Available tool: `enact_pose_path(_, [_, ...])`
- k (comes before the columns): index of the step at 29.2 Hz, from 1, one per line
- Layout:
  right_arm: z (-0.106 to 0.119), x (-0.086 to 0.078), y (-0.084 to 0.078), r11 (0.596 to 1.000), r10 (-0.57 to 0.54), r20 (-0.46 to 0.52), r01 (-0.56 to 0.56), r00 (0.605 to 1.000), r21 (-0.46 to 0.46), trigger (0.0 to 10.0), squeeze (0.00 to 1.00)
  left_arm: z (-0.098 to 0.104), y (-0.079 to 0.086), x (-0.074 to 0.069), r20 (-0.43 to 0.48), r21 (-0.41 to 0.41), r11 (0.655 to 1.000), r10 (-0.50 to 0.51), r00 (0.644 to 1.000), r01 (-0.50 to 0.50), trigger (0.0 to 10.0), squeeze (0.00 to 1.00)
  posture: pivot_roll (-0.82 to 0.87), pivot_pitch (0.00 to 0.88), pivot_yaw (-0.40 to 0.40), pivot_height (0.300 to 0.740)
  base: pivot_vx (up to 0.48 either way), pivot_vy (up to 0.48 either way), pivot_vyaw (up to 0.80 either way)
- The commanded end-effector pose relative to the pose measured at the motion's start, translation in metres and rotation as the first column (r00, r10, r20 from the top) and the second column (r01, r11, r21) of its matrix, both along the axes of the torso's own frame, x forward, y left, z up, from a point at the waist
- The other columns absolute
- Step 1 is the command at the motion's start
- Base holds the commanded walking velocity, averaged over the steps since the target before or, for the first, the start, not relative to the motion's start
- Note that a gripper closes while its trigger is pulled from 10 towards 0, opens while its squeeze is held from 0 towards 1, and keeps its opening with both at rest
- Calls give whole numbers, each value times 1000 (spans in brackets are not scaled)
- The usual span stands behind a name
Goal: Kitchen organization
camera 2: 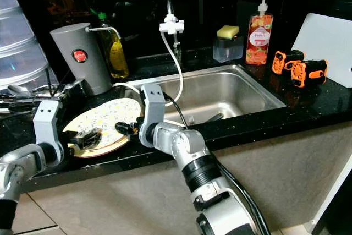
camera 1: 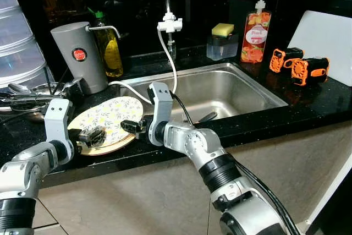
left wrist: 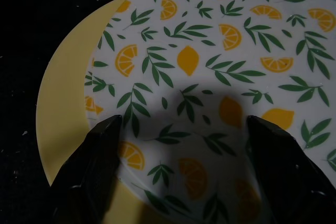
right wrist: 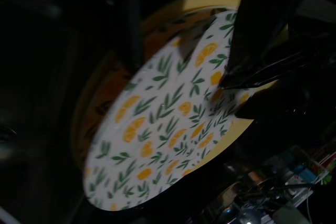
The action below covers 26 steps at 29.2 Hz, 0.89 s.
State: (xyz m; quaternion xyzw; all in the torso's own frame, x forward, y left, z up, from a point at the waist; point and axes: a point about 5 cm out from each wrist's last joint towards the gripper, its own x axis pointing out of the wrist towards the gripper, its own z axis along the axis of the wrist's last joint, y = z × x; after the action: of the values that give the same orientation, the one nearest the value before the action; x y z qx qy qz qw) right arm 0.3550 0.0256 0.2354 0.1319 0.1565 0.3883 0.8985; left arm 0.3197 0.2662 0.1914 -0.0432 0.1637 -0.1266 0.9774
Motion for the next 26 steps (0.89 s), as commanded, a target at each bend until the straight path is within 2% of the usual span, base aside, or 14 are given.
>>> enact_pose_path(1, [11,-56,85,948,263,-56,-247,963,200,0,0,-51,7,-15,-247,13,999,35,968,-33,10000,0,55,112,45,740,0,0,0])
enact_pose_path(15, [9,-66,91,934,314,-51,-299,948,196,0,0,-49,6,-12,-228,15,999,35,973,-32,10000,0,55,93,42,740,0,0,0])
enact_pose_path(16, [13,-65,89,926,314,-47,-294,948,238,0,0,-34,2,-7,-111,0,1000,11,994,-11,10000,0,56,86,41,740,0,0,0])
enact_pose_path(17, [13,-65,89,926,314,-47,-294,948,238,0,0,-34,2,-7,-111,0,1000,11,994,-11,10000,0,56,86,41,740,0,0,0])
enact_pose_path(20, [17,-59,82,921,283,-37,-261,958,288,0,0,-3,-7,-1,105,38,999,-36,994,33,10000,0,58,82,39,740,0,0,0])
enact_pose_path(21, [17,-59,82,921,283,-37,-261,958,288,0,0,-3,-7,-1,105,38,999,-36,994,33,10000,0,58,82,39,740,0,0,0])
enact_pose_path(22, [19,-53,76,923,248,-36,-225,968,311,0,0,13,-14,0,201,92,994,-79,976,62,10000,0,58,82,39,740,0,0,0])
enact_pose_path(23, [19,-53,76,923,248,-36,-225,968,311,0,0,13,-14,0,201,92,994,-79,976,62,10000,0,58,82,39,740,0,0,0])
enact_pose_path(25, [22,-47,71,921,217,-31,-194,976,338,0,0,26,-19,0,269,124,989,-110,957,79,10000,0,59,78,38,740,0,0,0])
enact_pose_path(26, [25,-43,67,922,191,-23,-171,981,347,3255,0,36,-21,0,315,108,990,-121,941,91,10000,0,59,78,38,740,0,0,0])
